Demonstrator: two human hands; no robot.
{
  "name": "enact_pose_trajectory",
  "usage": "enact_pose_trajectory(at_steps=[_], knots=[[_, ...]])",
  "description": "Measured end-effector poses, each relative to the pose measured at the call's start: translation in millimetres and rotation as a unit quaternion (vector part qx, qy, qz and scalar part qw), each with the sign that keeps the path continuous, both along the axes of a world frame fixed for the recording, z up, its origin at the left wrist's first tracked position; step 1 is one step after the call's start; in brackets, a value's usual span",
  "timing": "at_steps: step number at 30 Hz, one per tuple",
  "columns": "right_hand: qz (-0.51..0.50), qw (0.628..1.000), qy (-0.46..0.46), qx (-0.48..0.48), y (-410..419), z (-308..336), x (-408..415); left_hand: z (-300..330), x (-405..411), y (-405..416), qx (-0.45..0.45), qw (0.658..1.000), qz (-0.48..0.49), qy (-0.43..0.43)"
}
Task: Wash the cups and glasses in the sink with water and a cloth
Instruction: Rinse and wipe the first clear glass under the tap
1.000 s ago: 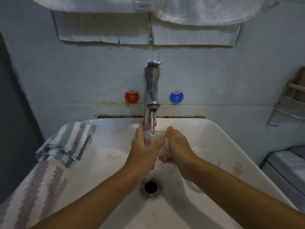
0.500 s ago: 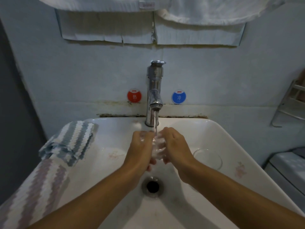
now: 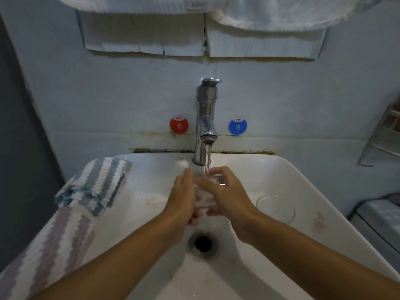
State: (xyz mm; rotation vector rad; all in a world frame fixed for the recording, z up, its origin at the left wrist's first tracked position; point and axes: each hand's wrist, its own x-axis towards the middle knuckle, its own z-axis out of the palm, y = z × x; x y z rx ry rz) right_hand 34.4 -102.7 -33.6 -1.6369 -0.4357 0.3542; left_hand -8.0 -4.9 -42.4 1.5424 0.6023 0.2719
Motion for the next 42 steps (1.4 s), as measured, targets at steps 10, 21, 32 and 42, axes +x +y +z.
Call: enact_pose_trajectory(at_steps=[10, 21, 32, 42], knots=[[-0.04, 0.997, 0.063, 0.004, -8, 2, 7, 1, 2, -7, 0.028, 0.997, -0.045, -0.061], [-0.029, 0.999, 0.04, 0.004, -8, 3, 12, 0, -1, -9, 0.063, 0.994, -0.052, -0.074], [0.048, 0.997, 0.043, 0.038, -1, 2, -5, 2, -4, 6, -0.039, 0.999, 0.008, -0.004], [-0.038, 0.998, 0.037, 0.042, -8, 8, 6, 6, 0, -8, 0.021, 0.992, -0.06, -0.109]])
